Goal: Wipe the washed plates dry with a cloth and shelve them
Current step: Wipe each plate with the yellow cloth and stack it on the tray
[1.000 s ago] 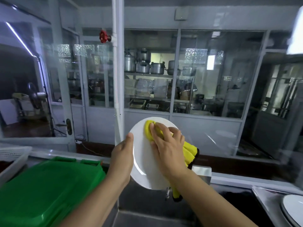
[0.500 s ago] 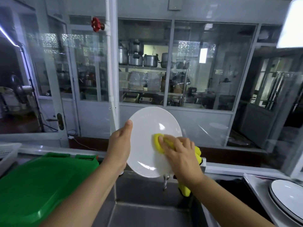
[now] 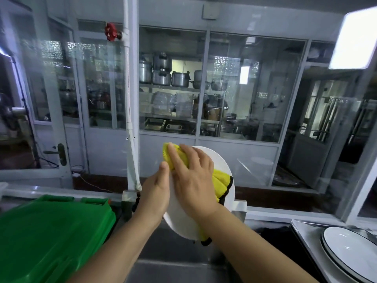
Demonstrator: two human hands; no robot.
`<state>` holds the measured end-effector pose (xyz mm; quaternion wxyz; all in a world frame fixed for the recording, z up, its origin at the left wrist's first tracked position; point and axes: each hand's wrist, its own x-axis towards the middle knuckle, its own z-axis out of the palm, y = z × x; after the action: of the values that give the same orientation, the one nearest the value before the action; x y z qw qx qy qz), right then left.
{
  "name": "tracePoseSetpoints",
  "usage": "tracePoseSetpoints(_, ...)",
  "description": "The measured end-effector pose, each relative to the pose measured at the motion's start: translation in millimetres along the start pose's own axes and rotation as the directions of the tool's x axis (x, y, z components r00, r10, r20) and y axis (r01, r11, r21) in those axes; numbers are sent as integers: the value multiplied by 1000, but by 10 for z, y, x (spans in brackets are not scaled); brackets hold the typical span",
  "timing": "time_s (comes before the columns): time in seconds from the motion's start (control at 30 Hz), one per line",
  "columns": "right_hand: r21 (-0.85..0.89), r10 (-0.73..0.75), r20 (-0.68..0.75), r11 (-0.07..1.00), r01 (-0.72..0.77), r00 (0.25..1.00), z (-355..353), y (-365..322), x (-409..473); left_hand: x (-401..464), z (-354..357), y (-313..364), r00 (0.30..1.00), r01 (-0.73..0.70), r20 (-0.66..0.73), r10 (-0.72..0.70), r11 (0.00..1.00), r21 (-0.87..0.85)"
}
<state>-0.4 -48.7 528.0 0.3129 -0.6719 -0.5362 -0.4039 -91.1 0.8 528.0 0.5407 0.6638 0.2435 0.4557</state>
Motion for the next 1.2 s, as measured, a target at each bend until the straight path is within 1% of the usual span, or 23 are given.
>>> tracePoseSetpoints(0.07,6,69,-21,998,-68,997,-59,99,137,-21,-9,-23,999,-44,15,44,999,-2)
tracePoseSetpoints(0.13,-13,162,-42,987,-163,986,-103,247,202,-16,-31,-56,999,-40,-14,39,999,-33)
tracePoseSetpoints(0.27,-4,338,-77,941,-339,938,-229,392,115,-70,-67,-47,998,-54,-44,48,987,-150)
tracePoseSetpoints(0.33,-4,442,-10,897,-442,897,-275,403,60,-122,-46,-84,999,-29,-36,23,979,-200)
tracePoseSetpoints(0.4,-58,458,77,889,-454,886,-307,463,17,-153,-46,-143,1000,16,6,-15,977,-213)
tracePoseSetpoints(0.43,-75,440,97,898,-434,893,-343,492,14,-152,-67,-157,998,51,56,-41,981,-188)
tracePoseSetpoints(0.5,-81,356,71,933,-350,932,-412,559,11,-119,-125,-142,975,130,193,-112,988,-83)
tracePoseSetpoints(0.53,-100,279,54,957,-273,959,-435,576,10,-89,-156,-85,954,165,258,-155,986,-17)
tracePoseSetpoints(0.6,-158,113,64,982,-102,992,-470,556,5,10,-178,62,918,184,352,-183,982,31)
tracePoseSetpoints(0.67,-227,-30,78,973,47,997,-487,515,-5,130,-152,191,894,123,426,-136,991,58)
tracePoseSetpoints(0.7,-250,-75,66,964,89,995,-499,496,-13,153,-124,243,879,60,466,-101,993,102)
tracePoseSetpoints(0.77,-271,-105,13,957,104,994,-500,483,-56,158,-79,262,855,-57,517,-37,984,166)
tracePoseSetpoints(0.87,-296,-144,-54,947,122,988,-472,503,-121,84,-29,223,879,-154,475,33,964,217)
tracePoseSetpoints(0.93,-294,-165,-81,946,134,983,-453,495,-138,18,21,204,896,-161,441,59,967,199)
tracePoseSetpoints(1.0,-270,-127,-118,958,91,985,-455,505,-112,-35,64,198,926,-155,368,81,972,178)
tracePoseSetpoints(1.03,-247,-77,-134,968,42,988,-453,522,-92,-45,78,200,943,-156,317,97,974,165)
tracePoseSetpoints(1.1,-184,80,-154,977,-108,985,-434,578,-79,-48,86,182,969,-156,209,129,981,117)
tracePoseSetpoints(1.17,-99,265,-173,954,-284,949,-416,604,-92,-68,83,163,982,-147,122,142,989,34)
tracePoseSetpoints(1.2,-60,345,-172,931,-360,923,-409,596,-106,-84,89,143,984,-143,101,145,989,-27)
